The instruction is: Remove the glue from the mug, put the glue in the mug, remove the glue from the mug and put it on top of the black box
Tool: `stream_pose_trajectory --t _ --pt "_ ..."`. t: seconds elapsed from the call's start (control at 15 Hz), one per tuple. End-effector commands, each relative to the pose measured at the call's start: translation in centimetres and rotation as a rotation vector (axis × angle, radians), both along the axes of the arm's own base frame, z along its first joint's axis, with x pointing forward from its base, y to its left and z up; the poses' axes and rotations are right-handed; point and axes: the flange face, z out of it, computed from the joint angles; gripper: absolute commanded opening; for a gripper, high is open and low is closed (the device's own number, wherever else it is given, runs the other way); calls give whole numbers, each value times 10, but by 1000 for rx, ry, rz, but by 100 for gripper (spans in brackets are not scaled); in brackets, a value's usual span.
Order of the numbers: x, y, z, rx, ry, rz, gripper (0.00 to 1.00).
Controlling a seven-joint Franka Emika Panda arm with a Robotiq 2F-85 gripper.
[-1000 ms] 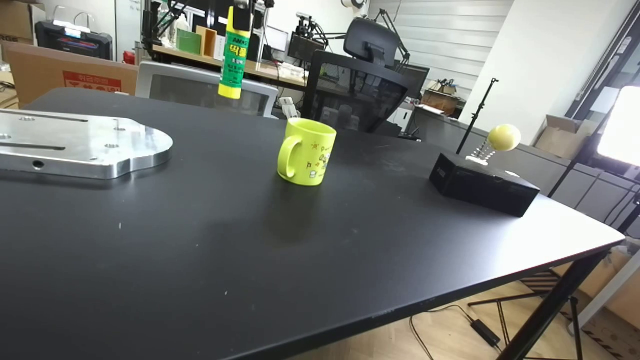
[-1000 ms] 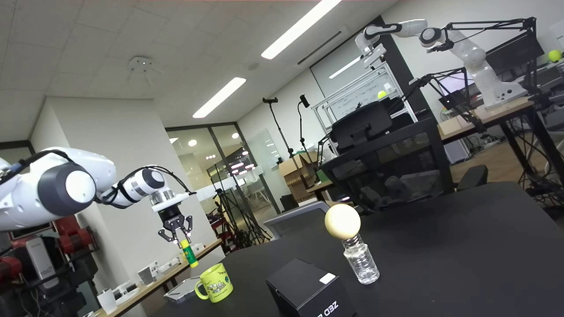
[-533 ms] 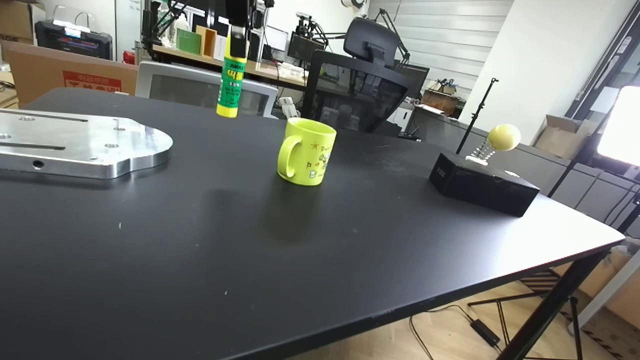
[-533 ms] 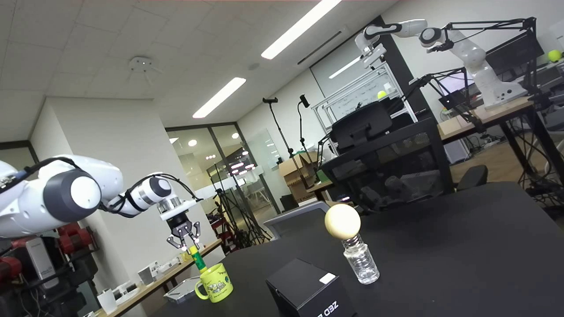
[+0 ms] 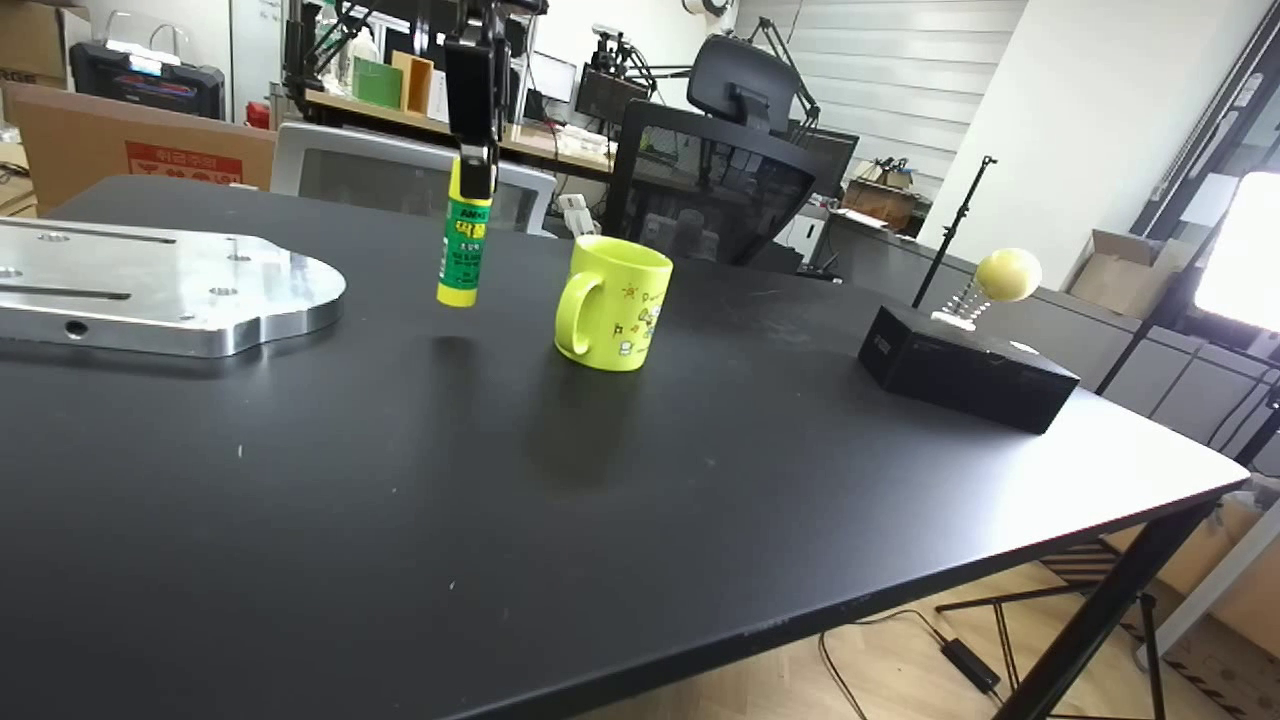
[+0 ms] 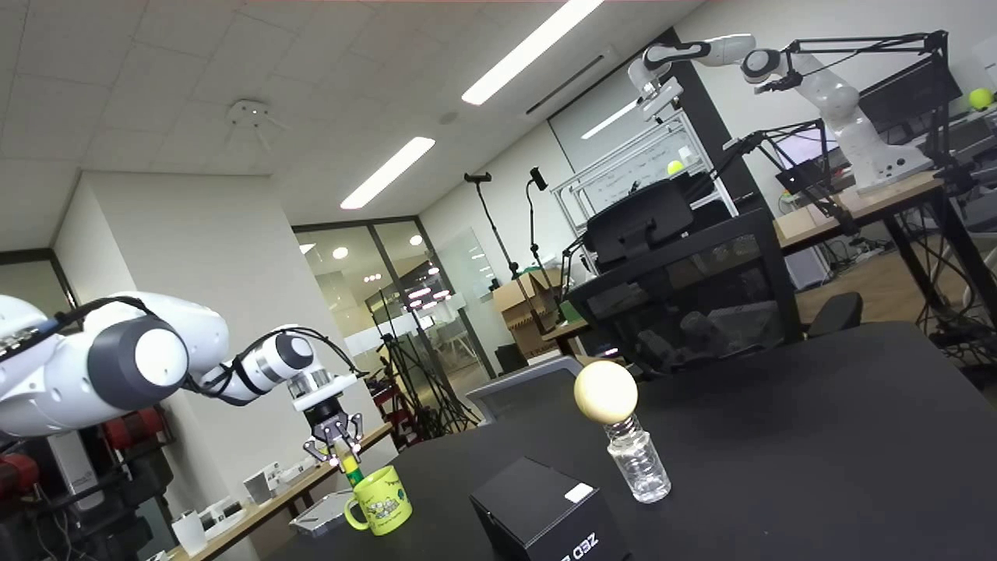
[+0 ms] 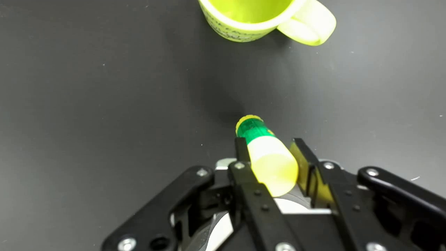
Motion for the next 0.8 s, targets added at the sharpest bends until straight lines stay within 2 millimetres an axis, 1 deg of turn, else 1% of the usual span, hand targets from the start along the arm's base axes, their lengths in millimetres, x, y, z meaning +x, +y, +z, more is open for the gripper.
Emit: stream_pose_trajectory --t 0.0,0.4,0.6,0.67,0.73 --pt "1 -1 -2 -6 3 3 9" --pt "-1 -2 -15 -13 24 3 9" --pt "-1 -2 -19 -16 31 2 9" --pt "-1 -2 -18 -12 31 -3 59" --pt "-1 -1 -15 -8 25 -5 60"
